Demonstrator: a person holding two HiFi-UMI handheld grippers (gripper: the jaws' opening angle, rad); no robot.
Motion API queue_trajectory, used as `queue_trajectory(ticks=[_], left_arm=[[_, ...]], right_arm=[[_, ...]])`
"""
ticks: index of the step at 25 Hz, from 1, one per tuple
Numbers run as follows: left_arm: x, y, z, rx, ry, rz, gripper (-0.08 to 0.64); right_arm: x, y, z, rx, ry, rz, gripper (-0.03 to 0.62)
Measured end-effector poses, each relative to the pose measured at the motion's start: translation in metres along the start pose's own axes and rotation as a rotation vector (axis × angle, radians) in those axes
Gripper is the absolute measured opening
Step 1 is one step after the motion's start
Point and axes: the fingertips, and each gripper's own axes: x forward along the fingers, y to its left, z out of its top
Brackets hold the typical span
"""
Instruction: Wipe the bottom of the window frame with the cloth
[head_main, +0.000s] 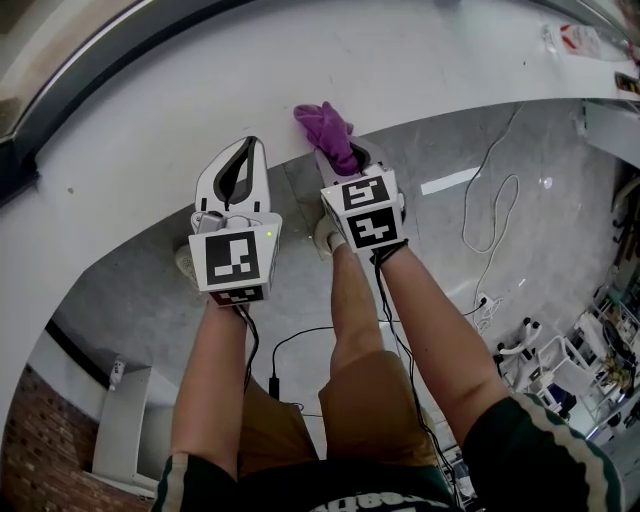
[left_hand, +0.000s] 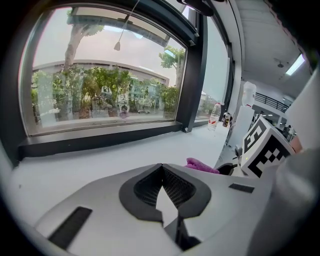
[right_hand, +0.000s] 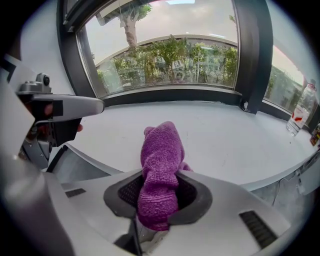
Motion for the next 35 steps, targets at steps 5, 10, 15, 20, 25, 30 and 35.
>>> queue_trajectory(ticks=[5, 10, 15, 20, 25, 30, 35], left_arm=[[-0.012, 0.014, -0.004, -0.013, 0.002, 0.013, 0.009], [-0.025, 0.034, -0.010, -0.029, -0.003, 0.034, 0.009], [-0.037, 0.050, -0.008, -0.043, -0.022, 0.050, 0.009], [-0.051, 0.068, -0.016, -0.059, -0.023, 0.073, 0.009], [-0.063, 0.082, -0.020, -0.070, -0.033, 0.085, 0.009], [-0.077, 0.096, -0.025, -0.074, -0.040, 0.097, 0.009], [-0.090, 0.110, -0.030, -0.088, -0.049, 0.113, 0.009]], right_arm=[[0.005, 0.020, 0.001, 0.004, 0.005, 0.026, 0.121], [0.009, 0.046, 0.005, -0.008, 0.011, 0.052, 0.121], [0.015, 0.065, 0.010, -0.021, 0.016, 0.055, 0.121], [0.019, 0.079, 0.013, -0.033, 0.023, 0.045, 0.121], [0.021, 0.085, 0.015, -0.054, 0.032, 0.004, 0.121], [0.022, 0.094, 0.016, -0.072, 0.043, -0.025, 0.121], [0.026, 0.114, 0.019, -0.088, 0.049, -0.016, 0.121]])
